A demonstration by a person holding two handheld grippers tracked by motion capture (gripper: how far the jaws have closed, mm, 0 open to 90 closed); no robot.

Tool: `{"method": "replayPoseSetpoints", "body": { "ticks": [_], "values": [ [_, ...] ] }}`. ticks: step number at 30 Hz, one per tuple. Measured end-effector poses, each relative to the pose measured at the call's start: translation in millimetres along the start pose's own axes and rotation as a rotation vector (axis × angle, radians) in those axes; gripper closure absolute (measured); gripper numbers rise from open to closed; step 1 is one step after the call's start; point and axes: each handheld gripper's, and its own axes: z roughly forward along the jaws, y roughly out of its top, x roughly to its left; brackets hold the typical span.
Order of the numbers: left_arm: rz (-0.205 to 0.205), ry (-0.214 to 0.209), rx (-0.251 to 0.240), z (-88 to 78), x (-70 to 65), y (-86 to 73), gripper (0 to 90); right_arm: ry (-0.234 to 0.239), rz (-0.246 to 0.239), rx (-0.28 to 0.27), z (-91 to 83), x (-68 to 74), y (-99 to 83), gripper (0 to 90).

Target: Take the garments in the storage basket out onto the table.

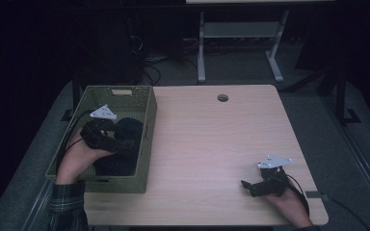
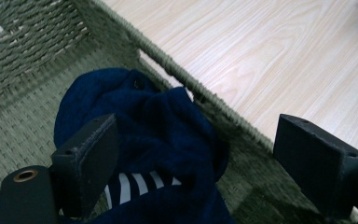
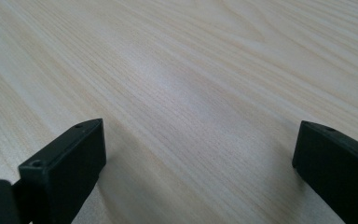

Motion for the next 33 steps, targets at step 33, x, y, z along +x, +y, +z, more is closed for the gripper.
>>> {"method": "replayPoseSetpoints", "body": {
  "ticks": [33],
  "values": [
    [-0.036, 0.015, 0.214, 50.2, 14.8, -27.7, 13.3, 0.000, 0.001, 0.001, -0.1, 0.1, 0.0, 2.3]
  ]
}}
